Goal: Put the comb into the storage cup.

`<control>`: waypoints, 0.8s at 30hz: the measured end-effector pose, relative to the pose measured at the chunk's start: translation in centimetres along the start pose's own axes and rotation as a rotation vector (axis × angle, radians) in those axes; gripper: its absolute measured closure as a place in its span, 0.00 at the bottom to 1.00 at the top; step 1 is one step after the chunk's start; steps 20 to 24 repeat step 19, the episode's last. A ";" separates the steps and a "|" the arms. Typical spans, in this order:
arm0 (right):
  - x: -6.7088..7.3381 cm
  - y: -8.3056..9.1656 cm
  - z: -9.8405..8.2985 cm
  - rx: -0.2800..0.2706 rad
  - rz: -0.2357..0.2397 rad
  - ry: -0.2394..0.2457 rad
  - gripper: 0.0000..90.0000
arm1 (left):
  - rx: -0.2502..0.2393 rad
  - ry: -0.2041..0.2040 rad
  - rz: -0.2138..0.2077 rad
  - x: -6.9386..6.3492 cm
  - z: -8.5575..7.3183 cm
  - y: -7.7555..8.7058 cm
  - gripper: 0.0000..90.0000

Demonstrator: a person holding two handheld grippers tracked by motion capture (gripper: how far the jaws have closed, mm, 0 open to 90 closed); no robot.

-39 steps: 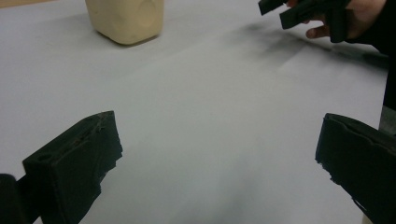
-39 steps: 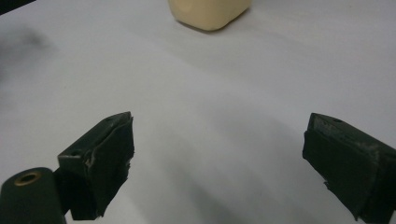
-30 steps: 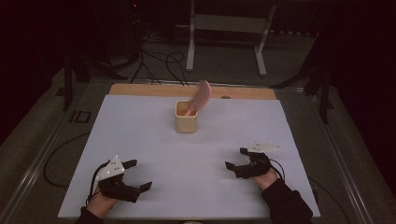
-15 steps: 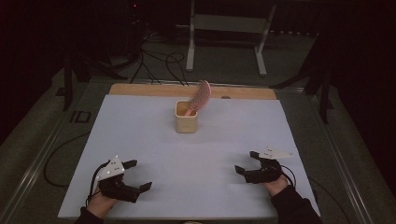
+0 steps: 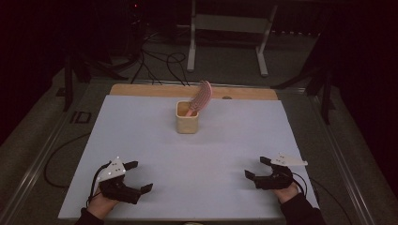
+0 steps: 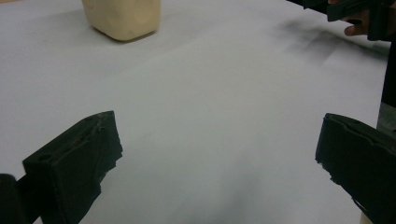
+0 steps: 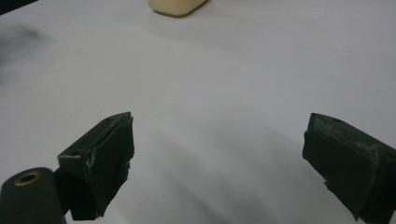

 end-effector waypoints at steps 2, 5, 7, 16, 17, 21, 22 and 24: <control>-0.2 0.1 0.0 -0.013 -0.001 -0.011 0.10 | 0.003 -0.002 0.000 -0.1 0.0 -0.1 0.00; -0.3 -0.2 -0.1 -0.017 -0.015 0.007 0.10 | 0.007 -0.008 -0.003 -0.1 0.0 -0.2 0.00; -0.1 -0.5 -0.1 -0.012 -0.011 0.017 0.10 | 0.007 -0.008 -0.002 -0.1 0.0 -0.2 0.00; 0.4 -0.8 -0.1 0.009 -0.018 0.070 0.10 | 0.009 -0.006 -0.001 -0.1 -0.1 -0.2 0.00; 0.5 -0.8 -0.1 0.010 -0.022 0.073 0.10 | 0.009 -0.006 0.001 -0.1 0.0 -0.2 0.00; 0.5 -0.8 -0.1 0.012 -0.020 0.072 0.10 | 0.009 -0.007 0.000 -0.1 0.0 -0.2 0.00; 0.5 -0.8 -0.1 0.012 -0.020 0.072 0.10 | 0.009 -0.007 0.000 -0.1 0.0 -0.2 0.00; 0.5 -0.8 -0.1 0.012 -0.020 0.072 0.10 | 0.009 -0.007 0.000 -0.1 0.0 -0.2 0.00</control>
Point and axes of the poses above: each handheld gripper's, and its own axes: y roughly backward along the jaws, z roughly out of its top, x roughly to its left, the point moved 1 cm from there along -y, roughly forward along the jaws, and after that the axes turned 13 degrees about -x, right-handed, at the moved point
